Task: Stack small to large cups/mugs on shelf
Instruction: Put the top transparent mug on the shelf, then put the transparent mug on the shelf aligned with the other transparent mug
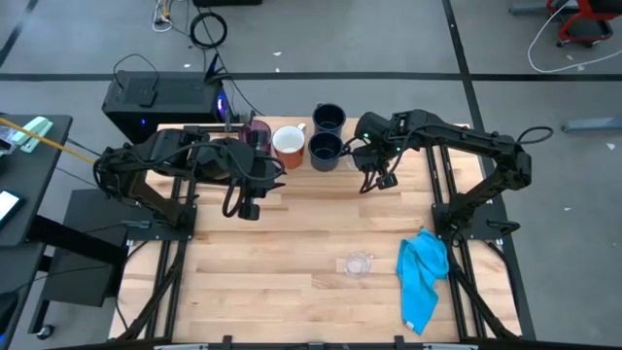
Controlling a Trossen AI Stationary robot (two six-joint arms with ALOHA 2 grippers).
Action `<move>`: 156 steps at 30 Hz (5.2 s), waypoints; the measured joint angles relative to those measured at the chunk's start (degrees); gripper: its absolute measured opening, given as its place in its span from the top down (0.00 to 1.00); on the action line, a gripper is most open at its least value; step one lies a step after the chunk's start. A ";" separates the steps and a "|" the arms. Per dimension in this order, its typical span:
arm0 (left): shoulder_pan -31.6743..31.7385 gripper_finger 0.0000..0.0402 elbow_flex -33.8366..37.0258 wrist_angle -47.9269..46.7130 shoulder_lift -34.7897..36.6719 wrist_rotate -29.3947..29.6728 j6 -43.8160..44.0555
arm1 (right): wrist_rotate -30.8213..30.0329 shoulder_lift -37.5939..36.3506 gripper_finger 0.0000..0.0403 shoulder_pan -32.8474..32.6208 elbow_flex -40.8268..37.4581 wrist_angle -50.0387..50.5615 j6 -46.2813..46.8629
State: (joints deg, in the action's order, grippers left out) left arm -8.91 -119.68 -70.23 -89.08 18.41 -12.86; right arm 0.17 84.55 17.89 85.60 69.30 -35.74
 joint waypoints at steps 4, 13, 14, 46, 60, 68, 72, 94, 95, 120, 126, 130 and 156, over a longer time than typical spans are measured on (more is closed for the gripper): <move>0.00 0.73 0.00 -0.47 0.00 0.00 0.26 | -1.11 0.09 0.88 0.01 -0.07 0.05 0.18; -0.02 0.73 0.00 -0.75 0.00 -0.01 0.30 | -2.10 0.09 0.86 0.00 -0.07 -0.12 0.19; -0.01 0.73 0.00 -0.75 0.00 0.00 0.29 | -2.68 0.09 0.86 0.00 -0.07 -0.13 0.19; -0.02 0.72 0.00 -1.26 0.00 -0.02 0.57 | -7.87 -1.01 0.60 0.00 -0.07 -1.99 5.17; -0.02 0.72 -0.02 -1.24 0.02 0.00 0.63 | -7.81 -6.31 0.53 -2.61 -0.04 -2.95 11.09; -0.02 0.73 -0.02 -1.18 0.02 0.00 0.65 | -7.66 -8.01 0.53 -10.40 -0.04 -4.27 17.41; 0.00 0.73 -0.02 -1.17 0.02 0.00 0.68 | -6.15 -6.27 0.54 -15.59 -0.31 -5.87 26.76; 0.07 0.73 -0.02 -1.69 0.02 0.00 1.81 | -0.59 -2.71 0.55 -43.98 -24.15 -34.45 49.84; 0.10 0.73 -0.02 -1.67 0.02 0.00 1.84 | -2.00 -2.71 0.55 -45.03 -24.60 -34.94 50.32; 0.11 0.73 -0.02 -1.59 0.02 0.02 3.32 | -11.89 6.32 0.56 -52.54 -29.57 -40.45 55.66; 0.11 0.73 -0.02 -1.59 0.02 0.02 3.28 | -11.75 6.76 0.66 -52.37 -29.56 -39.59 56.18; 0.11 0.73 -0.02 -1.63 0.02 0.02 3.28 | -10.68 6.91 0.79 -52.15 -29.55 -38.94 56.18; 0.11 0.73 -0.02 -2.04 0.02 0.04 3.15 | -21.76 -26.92 0.99 -41.66 -27.51 -23.39 17.61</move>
State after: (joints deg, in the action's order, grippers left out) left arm -8.80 -119.70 -72.27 -89.06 18.46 -9.71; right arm -21.60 57.63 -23.77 58.10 45.90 -18.13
